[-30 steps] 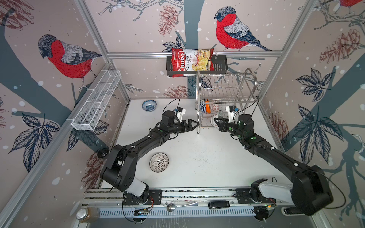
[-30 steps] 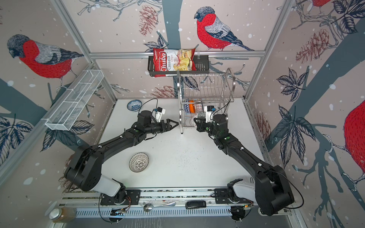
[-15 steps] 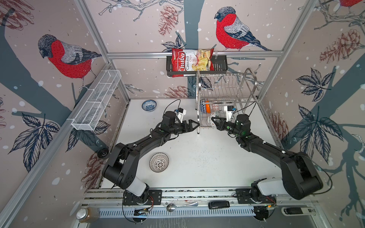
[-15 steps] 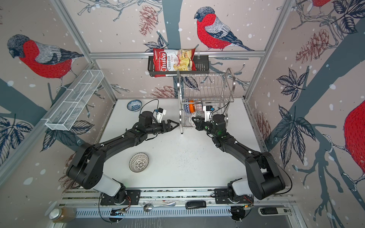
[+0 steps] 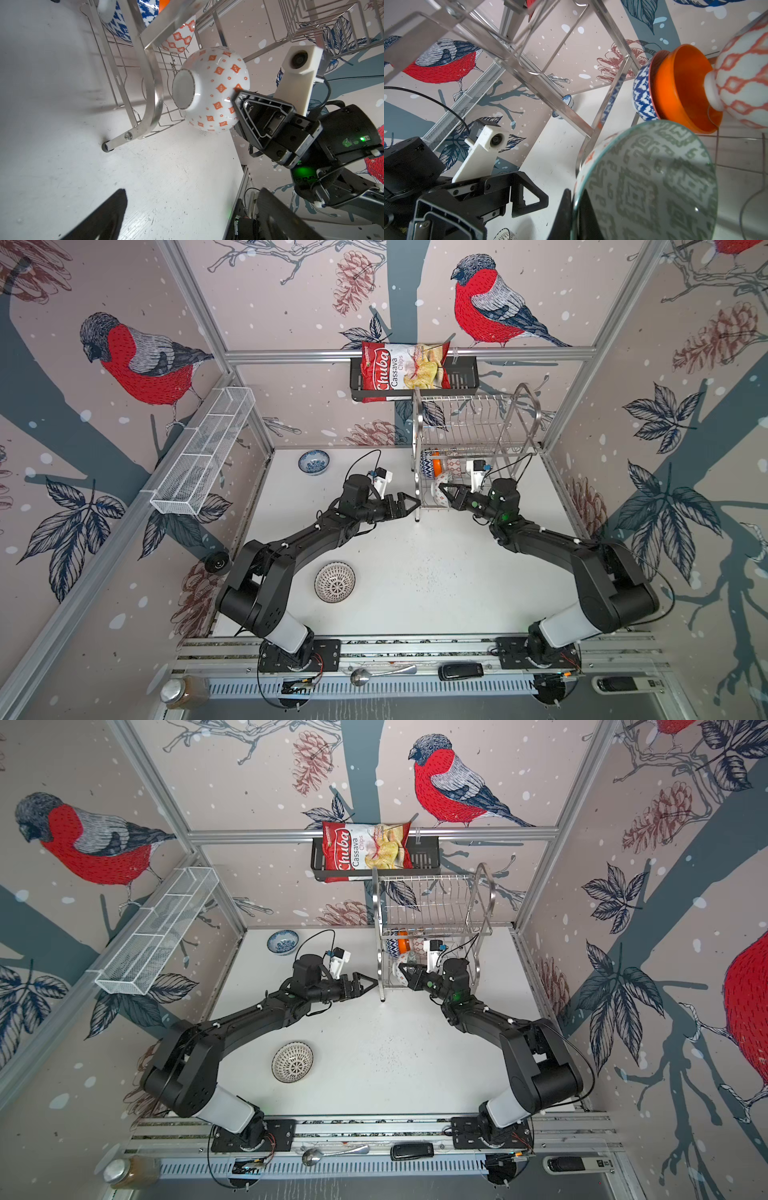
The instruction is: Load the bowls into the dish rack
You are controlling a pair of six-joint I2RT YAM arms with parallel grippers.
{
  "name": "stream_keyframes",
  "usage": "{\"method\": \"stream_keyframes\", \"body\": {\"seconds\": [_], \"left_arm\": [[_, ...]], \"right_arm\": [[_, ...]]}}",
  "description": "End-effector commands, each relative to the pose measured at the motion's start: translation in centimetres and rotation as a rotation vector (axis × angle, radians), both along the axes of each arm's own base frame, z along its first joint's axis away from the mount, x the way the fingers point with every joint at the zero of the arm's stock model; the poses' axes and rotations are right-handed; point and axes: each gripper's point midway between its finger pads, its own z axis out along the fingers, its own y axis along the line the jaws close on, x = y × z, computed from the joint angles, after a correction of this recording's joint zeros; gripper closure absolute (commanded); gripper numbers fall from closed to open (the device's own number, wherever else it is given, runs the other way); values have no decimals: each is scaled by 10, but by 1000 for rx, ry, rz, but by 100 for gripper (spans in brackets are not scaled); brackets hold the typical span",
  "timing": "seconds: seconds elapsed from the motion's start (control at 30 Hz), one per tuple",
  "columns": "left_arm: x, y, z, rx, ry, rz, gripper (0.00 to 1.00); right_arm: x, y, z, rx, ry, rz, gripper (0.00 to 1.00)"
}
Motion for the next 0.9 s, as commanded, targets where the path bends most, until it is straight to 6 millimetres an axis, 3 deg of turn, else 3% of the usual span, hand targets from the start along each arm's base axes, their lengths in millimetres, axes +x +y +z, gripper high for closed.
{"method": "stream_keyframes", "body": {"seconds": [0.0, 0.87], "left_arm": [[1, -2, 9, -4, -41, -8, 2], [4, -2, 6, 17, -45, -4, 2]], "right_arm": [[2, 7, 24, 62, -85, 37, 100], [24, 22, -3, 174, -21, 137, 99]]}}
